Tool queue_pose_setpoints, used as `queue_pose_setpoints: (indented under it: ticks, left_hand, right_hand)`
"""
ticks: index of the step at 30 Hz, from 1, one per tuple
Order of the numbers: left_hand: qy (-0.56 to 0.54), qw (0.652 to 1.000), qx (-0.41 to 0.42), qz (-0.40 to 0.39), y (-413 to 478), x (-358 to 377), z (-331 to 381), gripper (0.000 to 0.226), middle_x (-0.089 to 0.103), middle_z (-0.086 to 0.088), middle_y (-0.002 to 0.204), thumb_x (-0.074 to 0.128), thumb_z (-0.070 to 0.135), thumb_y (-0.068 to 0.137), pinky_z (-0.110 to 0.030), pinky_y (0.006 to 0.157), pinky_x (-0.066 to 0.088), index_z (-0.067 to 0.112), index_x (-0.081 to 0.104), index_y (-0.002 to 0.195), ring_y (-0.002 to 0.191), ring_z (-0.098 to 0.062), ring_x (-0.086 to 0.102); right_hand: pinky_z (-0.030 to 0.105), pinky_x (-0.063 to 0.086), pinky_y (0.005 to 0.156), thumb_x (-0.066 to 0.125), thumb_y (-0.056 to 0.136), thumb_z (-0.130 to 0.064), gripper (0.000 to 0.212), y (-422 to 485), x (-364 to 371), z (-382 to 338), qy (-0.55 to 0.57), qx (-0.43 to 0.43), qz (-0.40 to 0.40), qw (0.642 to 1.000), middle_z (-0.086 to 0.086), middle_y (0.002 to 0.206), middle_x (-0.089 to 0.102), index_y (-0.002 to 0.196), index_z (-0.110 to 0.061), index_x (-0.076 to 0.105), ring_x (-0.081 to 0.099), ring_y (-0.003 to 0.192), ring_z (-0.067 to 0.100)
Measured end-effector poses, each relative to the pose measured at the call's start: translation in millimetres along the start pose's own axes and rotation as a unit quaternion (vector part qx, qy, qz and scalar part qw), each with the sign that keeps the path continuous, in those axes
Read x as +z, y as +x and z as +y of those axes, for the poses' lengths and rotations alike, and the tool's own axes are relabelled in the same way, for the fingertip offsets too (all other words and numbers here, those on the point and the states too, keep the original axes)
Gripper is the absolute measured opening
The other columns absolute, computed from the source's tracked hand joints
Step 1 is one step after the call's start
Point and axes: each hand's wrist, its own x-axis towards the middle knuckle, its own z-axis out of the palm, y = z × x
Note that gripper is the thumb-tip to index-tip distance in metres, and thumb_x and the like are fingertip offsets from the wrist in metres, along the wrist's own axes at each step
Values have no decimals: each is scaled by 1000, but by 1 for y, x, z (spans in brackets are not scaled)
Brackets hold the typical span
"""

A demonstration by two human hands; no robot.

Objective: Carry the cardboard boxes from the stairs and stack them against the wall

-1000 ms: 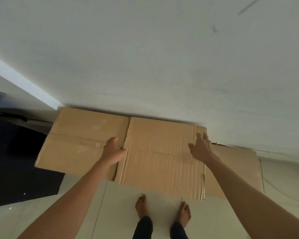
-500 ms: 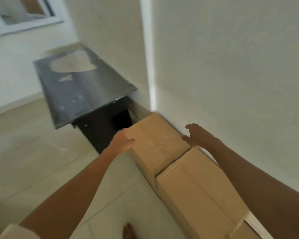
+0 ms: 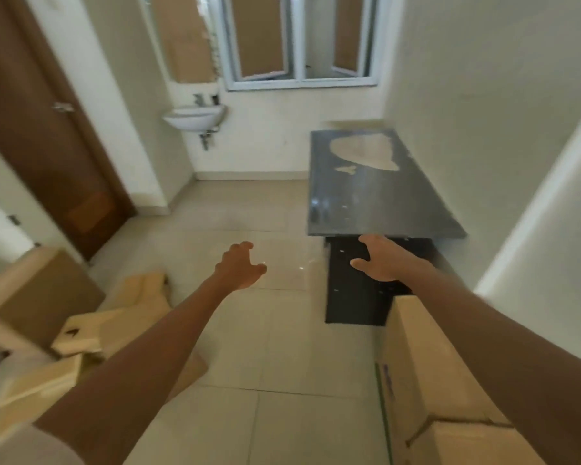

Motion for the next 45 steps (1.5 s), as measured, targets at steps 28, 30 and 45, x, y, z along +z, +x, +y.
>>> queue_pose_setpoints:
  ticks: [28,30,45]
  left_hand:
    - [-28,917,-310,252,-114,-266,-385,69,37,-16,147,63,33,88,-42,109,35,5,34,144,134,-32,38]
    - [-26,909,-325,258,-109,-270,-392,69,37,-16,149,62,34,89,-41,110,33,4,33,144,135,-31,36]
    - [-78,851,-422,303,15,-261,-405,65,34,-15,150,57,32,93,-41,108,33,6,30,146,137,-31,34]
  right_hand:
    - [44,31,113,53,95,-44,74,124,67,-539,-45,-393,-65,916,7,160,16,153,-15,18,28,143,27]
    - [44,30,114,54,95,-43,74,138,67,-557,-46,-413,-71,907,8,160,17,154,-16,18,26,144,27]
    - [45,30,113,54,96,-39,70,307,55,-629,-67,-521,-129,841,7,159,22,152,-13,21,29,142,28]
